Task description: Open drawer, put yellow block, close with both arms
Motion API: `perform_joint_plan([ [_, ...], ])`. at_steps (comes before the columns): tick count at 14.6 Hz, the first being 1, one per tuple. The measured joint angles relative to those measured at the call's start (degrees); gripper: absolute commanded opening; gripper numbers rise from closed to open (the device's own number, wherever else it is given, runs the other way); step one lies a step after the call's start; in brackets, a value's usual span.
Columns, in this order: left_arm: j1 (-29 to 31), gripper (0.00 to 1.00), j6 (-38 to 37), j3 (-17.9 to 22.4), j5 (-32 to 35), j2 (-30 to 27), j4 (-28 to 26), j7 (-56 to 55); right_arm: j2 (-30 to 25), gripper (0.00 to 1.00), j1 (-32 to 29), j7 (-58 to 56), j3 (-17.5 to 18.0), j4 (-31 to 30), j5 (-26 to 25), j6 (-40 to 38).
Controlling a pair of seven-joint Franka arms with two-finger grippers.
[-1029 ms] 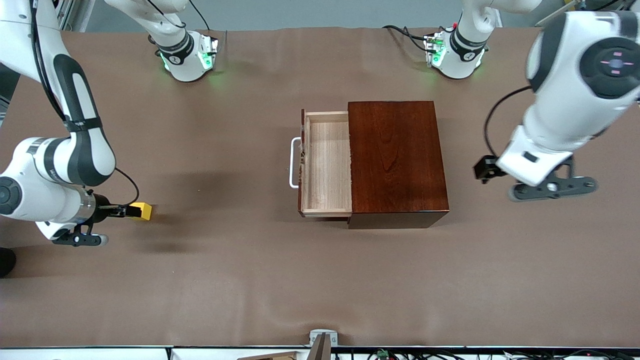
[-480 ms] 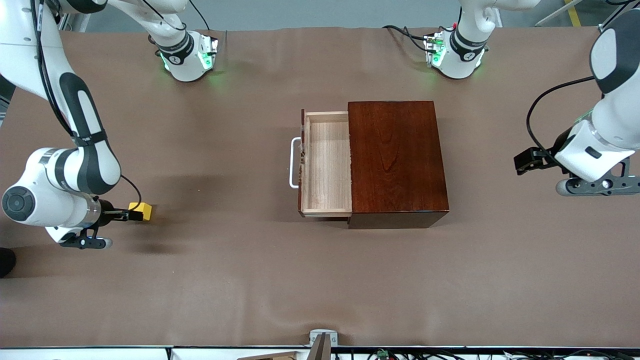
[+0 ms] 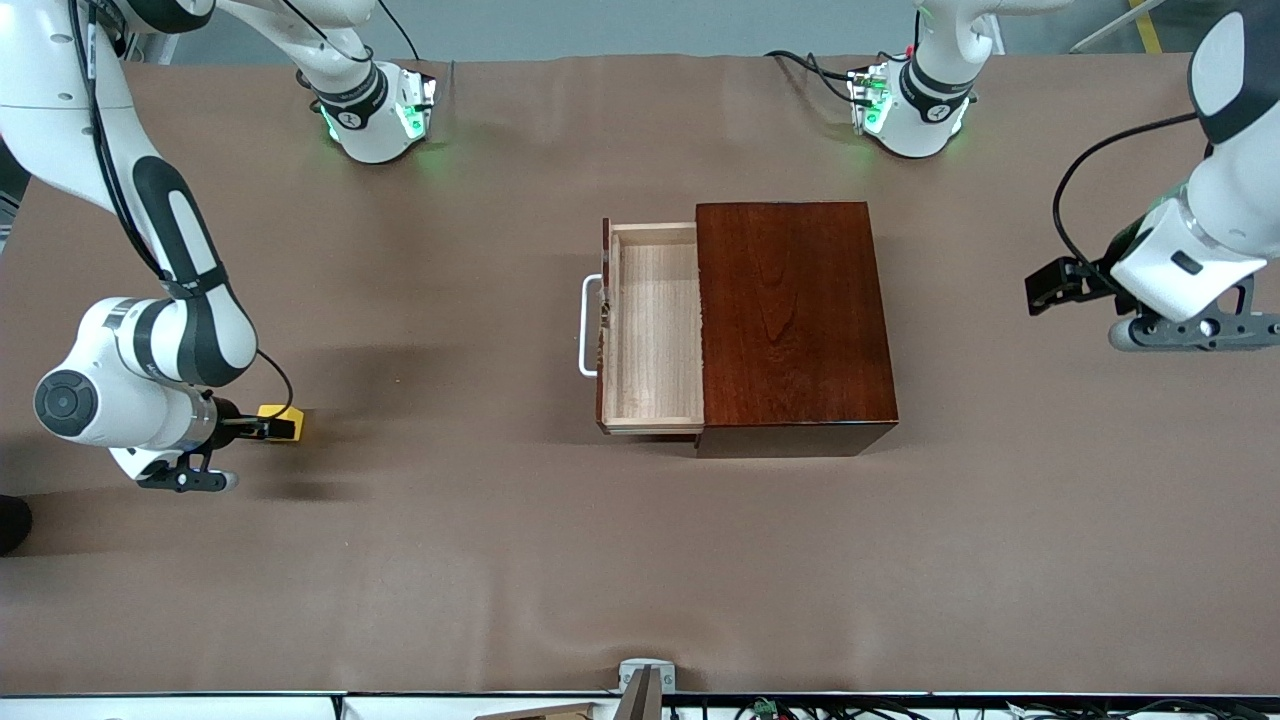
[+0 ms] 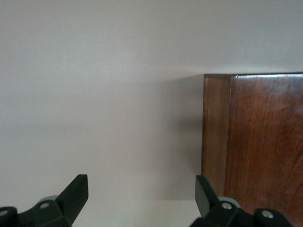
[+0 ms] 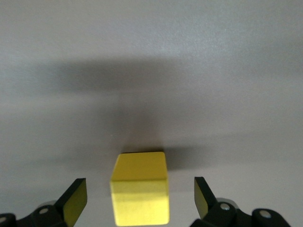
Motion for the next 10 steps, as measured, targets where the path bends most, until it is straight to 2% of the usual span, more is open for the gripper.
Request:
perform_joint_plan([
  [2,1.1,1.0,0.1,-0.6,0.0,-2.7,-2.6,0.1,0.4,1.0,-0.2,-0.2,0.0,-1.3,0.0,1.2],
  [3,1.3,1.0,0.1,-0.6,0.0,-4.0,-3.7,0.1,0.5,0.96,-0.2,-0.2,0.0,-1.9,0.0,1.5],
  [4,1.5,1.0,0.1,-0.7,0.0,-5.5,-4.9,0.1,0.5,0.84,-0.2,-0.2,0.0,-2.2,0.0,1.6],
  [5,1.8,1.0,0.1,-0.8,0.0,-6.9,-5.9,0.1,0.5,0.59,-0.2,-0.1,0.0,-2.4,0.0,1.7],
  [7,1.9,1.0,0.1,-0.9,0.0,-9.0,-6.9,0.1,0.5,0.29,-0.2,-0.1,0.0,-2.4,0.0,1.7],
  [9,1.9,1.0,0.2,-1.1,0.0,-9.8,-6.8,0.2,0.5,0.13,-0.2,-0.1,0.1,-2.4,0.0,1.7],
  [10,1.9,1.0,0.4,-1.2,0.0,-9.8,-6.5,0.2,0.5,0.02,-0.2,-0.1,0.2,-2.4,0.0,1.7],
])
